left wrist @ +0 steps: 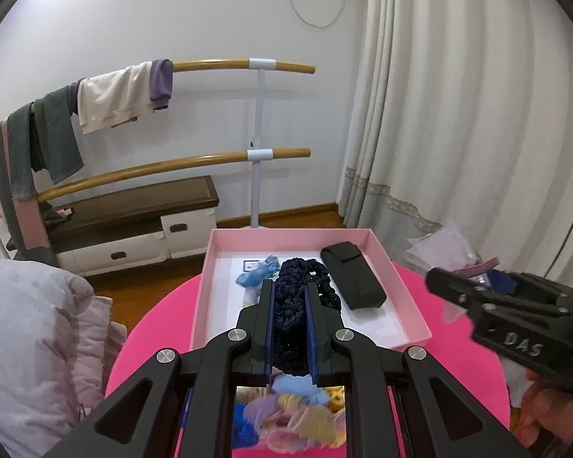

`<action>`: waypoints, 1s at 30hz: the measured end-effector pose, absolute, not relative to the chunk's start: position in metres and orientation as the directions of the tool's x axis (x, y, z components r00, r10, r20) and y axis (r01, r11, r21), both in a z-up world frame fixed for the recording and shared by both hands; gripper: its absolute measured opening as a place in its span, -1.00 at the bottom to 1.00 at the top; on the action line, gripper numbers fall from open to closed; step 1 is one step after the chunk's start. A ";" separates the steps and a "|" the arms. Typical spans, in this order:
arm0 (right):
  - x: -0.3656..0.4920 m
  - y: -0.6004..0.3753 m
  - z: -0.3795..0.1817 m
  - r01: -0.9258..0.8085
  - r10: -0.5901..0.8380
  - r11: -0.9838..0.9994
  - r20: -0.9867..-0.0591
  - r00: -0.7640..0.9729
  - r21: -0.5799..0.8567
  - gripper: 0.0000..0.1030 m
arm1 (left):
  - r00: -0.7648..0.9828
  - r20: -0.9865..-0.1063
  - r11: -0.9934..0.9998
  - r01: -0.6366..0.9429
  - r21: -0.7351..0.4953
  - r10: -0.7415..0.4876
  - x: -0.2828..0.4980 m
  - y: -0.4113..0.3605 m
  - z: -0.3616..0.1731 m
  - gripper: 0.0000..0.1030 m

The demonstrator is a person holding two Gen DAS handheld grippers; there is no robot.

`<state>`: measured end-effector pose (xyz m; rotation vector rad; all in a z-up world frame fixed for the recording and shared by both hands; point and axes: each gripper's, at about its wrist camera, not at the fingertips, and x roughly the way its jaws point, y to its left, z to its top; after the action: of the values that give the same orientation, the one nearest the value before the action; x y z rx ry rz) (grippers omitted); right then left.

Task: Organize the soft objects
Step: 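Lower the scrunchie and plastic bag into the pink box and open both grippers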

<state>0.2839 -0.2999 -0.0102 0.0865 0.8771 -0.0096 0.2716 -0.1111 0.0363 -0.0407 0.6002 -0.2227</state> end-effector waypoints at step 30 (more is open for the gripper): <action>0.352 -0.347 -0.109 0.140 0.015 0.986 -0.898 0.439 0.085 0.28 | 0.668 -0.698 0.964 0.225 -0.143 -0.260 0.487 -0.168 -0.014 -0.21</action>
<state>0.3516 -0.3474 -0.1086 0.1551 1.1150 -0.0778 0.4872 -0.1679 -0.0141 -0.0459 0.7941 -0.2738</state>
